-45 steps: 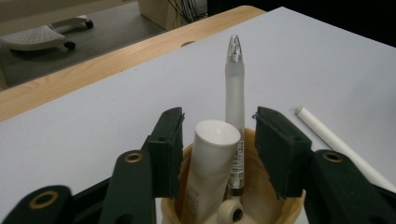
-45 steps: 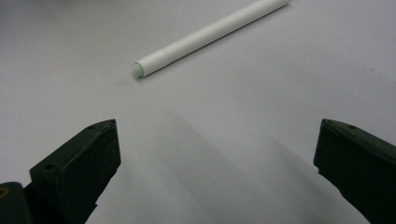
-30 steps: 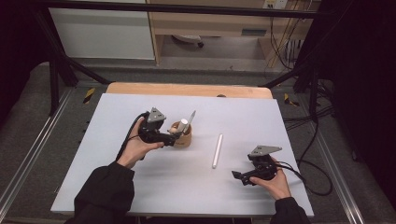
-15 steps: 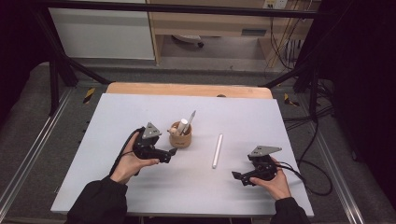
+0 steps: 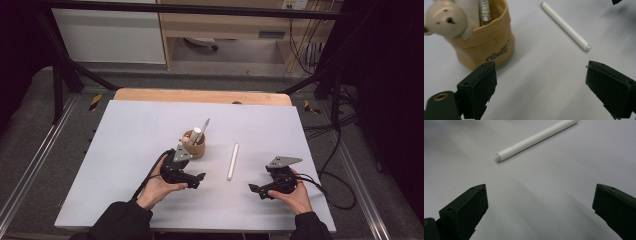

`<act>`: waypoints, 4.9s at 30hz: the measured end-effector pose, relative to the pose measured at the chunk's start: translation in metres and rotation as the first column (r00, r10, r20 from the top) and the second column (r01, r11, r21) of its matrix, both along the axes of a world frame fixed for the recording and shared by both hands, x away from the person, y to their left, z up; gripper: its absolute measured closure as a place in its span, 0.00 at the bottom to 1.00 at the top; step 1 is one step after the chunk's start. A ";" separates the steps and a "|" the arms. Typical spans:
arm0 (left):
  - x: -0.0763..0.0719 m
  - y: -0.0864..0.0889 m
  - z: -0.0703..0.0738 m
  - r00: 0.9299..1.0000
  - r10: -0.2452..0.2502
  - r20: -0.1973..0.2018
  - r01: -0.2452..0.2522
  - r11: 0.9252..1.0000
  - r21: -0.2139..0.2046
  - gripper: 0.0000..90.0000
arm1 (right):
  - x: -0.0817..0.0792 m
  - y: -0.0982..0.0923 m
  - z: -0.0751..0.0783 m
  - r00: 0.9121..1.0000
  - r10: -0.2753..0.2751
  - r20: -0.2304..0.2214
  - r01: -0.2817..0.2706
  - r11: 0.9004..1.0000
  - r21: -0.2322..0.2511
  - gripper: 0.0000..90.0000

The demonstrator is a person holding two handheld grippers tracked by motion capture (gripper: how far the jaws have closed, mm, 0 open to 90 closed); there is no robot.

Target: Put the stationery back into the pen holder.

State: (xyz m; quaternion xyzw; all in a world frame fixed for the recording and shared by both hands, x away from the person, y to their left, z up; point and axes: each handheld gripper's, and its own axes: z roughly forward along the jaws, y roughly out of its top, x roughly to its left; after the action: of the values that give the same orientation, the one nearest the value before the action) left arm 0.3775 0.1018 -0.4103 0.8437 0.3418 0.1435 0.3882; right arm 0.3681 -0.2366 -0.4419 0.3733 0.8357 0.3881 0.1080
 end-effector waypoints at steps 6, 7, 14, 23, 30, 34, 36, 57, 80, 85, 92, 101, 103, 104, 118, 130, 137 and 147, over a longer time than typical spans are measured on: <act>-0.002 -0.021 -0.003 1.000 -0.021 -0.021 0.021 1.000 0.006 0.19 | 0.000 0.000 -0.001 1.000 0.002 -0.002 -0.002 1.000 -0.002 0.01; -0.002 -0.025 -0.004 0.999 -0.030 -0.019 0.030 1.000 0.009 0.21 | 0.000 0.000 -0.001 1.000 0.002 -0.003 -0.002 1.000 -0.004 0.01; 0.003 -0.046 -0.004 0.998 -0.044 -0.034 0.041 0.997 -0.066 0.44 | 0.000 0.000 -0.001 1.000 0.001 -0.002 -0.001 1.000 -0.005 0.01; 0.016 -0.077 -0.011 0.994 -0.074 -0.082 0.066 0.994 -0.091 0.77 | 0.000 0.001 -0.001 1.000 0.003 -0.006 -0.003 1.000 -0.008 0.01; 0.017 -0.098 -0.018 0.986 -0.122 -0.111 0.114 0.991 -0.075 0.96 | 0.000 0.001 -0.001 1.000 0.006 -0.003 -0.006 1.000 -0.009 0.01; 0.017 -0.107 -0.026 0.982 -0.140 -0.130 0.135 0.989 -0.053 0.99 | 0.000 0.001 -0.001 1.000 0.007 -0.005 -0.007 1.000 -0.008 0.01; 0.018 -0.109 -0.029 0.980 -0.142 -0.139 0.137 0.990 -0.041 0.99 | 0.000 0.001 -0.001 1.000 0.008 -0.004 -0.008 1.000 -0.009 0.01; 0.018 -0.101 -0.024 0.981 -0.146 -0.128 0.147 0.989 0.003 0.98 | 0.000 0.001 -0.001 1.000 0.005 -0.006 -0.005 1.000 -0.005 0.01; 0.030 -0.103 -0.031 0.989 0.101 -0.104 -0.097 0.994 0.041 0.69 | 0.000 0.001 -0.001 1.000 0.008 -0.004 -0.008 1.000 -0.002 0.01; 0.031 -0.109 -0.035 0.986 0.133 -0.102 -0.128 0.990 0.050 0.76 | 0.000 0.001 -0.001 1.000 0.008 -0.007 -0.008 1.000 -0.002 0.01; 0.028 -0.112 -0.036 0.980 0.182 -0.085 -0.177 0.982 0.064 0.82 | -0.001 0.001 -0.001 1.000 0.008 -0.004 -0.008 1.000 0.002 0.01; 0.028 -0.113 -0.036 0.975 0.209 -0.079 -0.204 0.976 0.070 0.87 | 0.000 0.001 -0.001 1.000 0.008 -0.004 -0.008 1.000 0.001 0.01; 0.028 -0.113 -0.036 0.976 0.202 -0.080 -0.197 0.978 0.070 0.88 | -0.001 0.001 0.000 1.000 0.009 -0.004 -0.009 1.000 0.001 0.01; 0.029 -0.112 -0.036 0.977 0.196 -0.081 -0.191 0.979 0.067 0.88 | -0.001 0.001 0.000 1.000 0.009 -0.002 -0.009 1.000 0.001 0.01; 0.025 -0.079 -0.013 0.995 0.051 -0.091 -0.049 0.998 0.031 0.88 | -0.002 0.002 0.002 1.000 0.025 0.019 -0.025 1.000 -0.002 0.01; 0.014 -0.021 0.001 0.988 -0.085 -0.129 0.091 0.995 0.044 0.88 | -0.005 0.019 0.009 0.996 0.067 0.059 -0.064 0.997 -0.052 0.01; 0.010 0.009 0.005 0.980 -0.133 -0.148 0.142 0.989 0.047 0.88 | -0.006 0.035 0.016 0.991 0.108 0.081 -0.101 0.992 -0.082 0.01; 0.007 0.035 0.017 0.967 -0.193 -0.170 0.206 0.976 0.065 0.88 | -0.005 0.074 0.029 0.971 0.206 0.117 -0.187 0.970 -0.152 0.01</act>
State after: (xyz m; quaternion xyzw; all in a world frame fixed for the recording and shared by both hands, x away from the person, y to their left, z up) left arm 0.3848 0.1369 -0.3929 0.8979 0.2795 0.0485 0.3365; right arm 0.3634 -0.1629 -0.4133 0.2534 0.8848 0.3611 0.1500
